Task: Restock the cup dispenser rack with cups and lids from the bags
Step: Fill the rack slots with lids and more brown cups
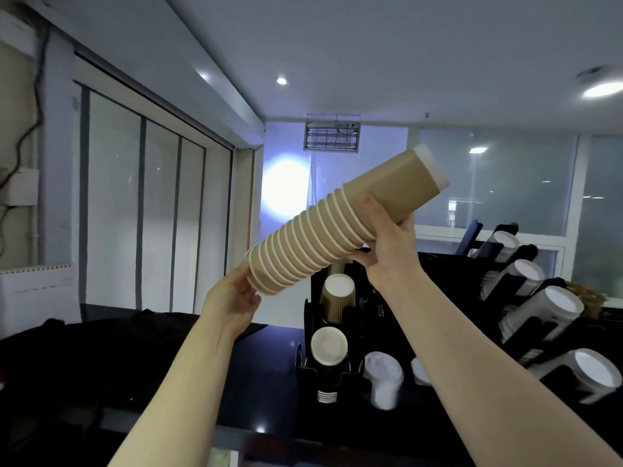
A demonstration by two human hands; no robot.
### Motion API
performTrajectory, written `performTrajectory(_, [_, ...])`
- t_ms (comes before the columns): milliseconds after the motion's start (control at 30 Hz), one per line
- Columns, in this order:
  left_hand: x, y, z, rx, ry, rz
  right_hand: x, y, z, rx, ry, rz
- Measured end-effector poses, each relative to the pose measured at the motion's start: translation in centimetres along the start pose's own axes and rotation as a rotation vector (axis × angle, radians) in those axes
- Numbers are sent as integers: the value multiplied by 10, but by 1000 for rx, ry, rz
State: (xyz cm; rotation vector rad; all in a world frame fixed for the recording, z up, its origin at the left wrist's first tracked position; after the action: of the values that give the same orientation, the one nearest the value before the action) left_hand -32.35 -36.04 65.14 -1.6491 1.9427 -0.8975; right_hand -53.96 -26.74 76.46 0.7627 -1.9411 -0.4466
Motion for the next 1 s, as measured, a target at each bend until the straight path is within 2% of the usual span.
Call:
performTrajectory(100, [-14,3,8,14,-64,-35,-5,13,12,-8,3,28])
performTrajectory(333, [-30,14,2,141,33,-44,-26,15,27,-50,-50,11])
performTrajectory(433, [-27,19,20,189,-33,-51,-30,21,35,-47,-101,28])
performTrajectory(533, [-24,31,42,115,-165,19,-29,34,47,-64,-170,68])
performTrajectory(633, [-20,45,49,-82,-211,128,-28,43,53,-102,-221,101])
performTrajectory(800, [-25,35,14,-153,-82,-27,-27,41,53,-147,-265,133])
performTrajectory(933, [-23,29,-16,-68,7,-91,-26,39,48,-184,-262,176])
performTrajectory(1000, [-22,27,-26,49,66,-136,-25,38,45,-209,-274,196])
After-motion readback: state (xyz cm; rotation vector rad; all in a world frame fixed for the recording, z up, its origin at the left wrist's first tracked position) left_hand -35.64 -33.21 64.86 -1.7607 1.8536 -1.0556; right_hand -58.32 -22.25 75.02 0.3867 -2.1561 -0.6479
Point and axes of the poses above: each hand's wrist, its own x-axis towards the middle knuckle, its own z-axis out of the back of the hand, y = z × x, the point moved 7 cm from there along x, towards the middle knuckle, and after that the axes turned 7 degrees about z, right-handed, at the moved point
